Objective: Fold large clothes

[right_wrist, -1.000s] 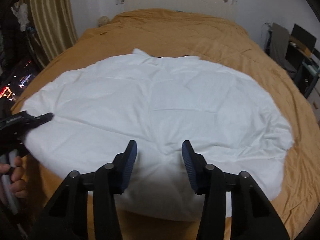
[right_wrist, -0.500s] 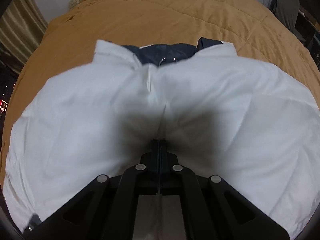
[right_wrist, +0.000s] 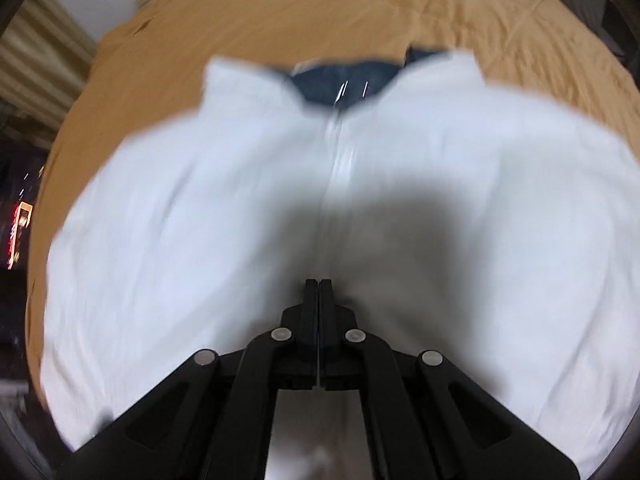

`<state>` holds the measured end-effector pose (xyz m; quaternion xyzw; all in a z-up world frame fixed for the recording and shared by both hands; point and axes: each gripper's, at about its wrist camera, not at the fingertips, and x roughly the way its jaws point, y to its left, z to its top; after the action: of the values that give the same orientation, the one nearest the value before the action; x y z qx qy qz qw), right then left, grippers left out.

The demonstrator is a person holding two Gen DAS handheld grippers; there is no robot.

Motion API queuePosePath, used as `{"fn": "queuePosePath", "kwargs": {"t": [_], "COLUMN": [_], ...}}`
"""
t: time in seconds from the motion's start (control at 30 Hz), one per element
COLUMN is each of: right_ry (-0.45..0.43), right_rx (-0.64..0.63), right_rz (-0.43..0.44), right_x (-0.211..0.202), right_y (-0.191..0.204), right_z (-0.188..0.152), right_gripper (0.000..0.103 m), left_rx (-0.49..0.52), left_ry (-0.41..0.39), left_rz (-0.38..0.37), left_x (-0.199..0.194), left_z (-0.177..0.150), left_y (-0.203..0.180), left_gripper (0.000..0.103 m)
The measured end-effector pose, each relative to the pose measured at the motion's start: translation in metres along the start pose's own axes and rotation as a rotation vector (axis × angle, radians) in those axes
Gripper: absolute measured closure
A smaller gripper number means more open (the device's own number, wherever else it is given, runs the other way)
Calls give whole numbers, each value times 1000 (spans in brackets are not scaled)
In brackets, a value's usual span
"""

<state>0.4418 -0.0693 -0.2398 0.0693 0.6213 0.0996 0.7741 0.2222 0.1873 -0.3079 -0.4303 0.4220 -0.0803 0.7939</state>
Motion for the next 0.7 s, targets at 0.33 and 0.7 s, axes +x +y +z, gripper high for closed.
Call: {"fn": "queuePosePath", "kwargs": {"t": [0.33, 0.7], "right_ry": [8, -35], "right_rx": [-132, -85], "right_rz": [-9, 39], "right_x": [-34, -25], "right_y": [10, -3], "right_z": [-138, -138], "right_gripper": [103, 103], "left_rx": [-8, -42], "left_ry": [1, 3], "left_rz": [-8, -26], "left_x": [7, -6], "left_z": [-16, -26], "left_y": [-12, -4], "left_gripper": [67, 67]}}
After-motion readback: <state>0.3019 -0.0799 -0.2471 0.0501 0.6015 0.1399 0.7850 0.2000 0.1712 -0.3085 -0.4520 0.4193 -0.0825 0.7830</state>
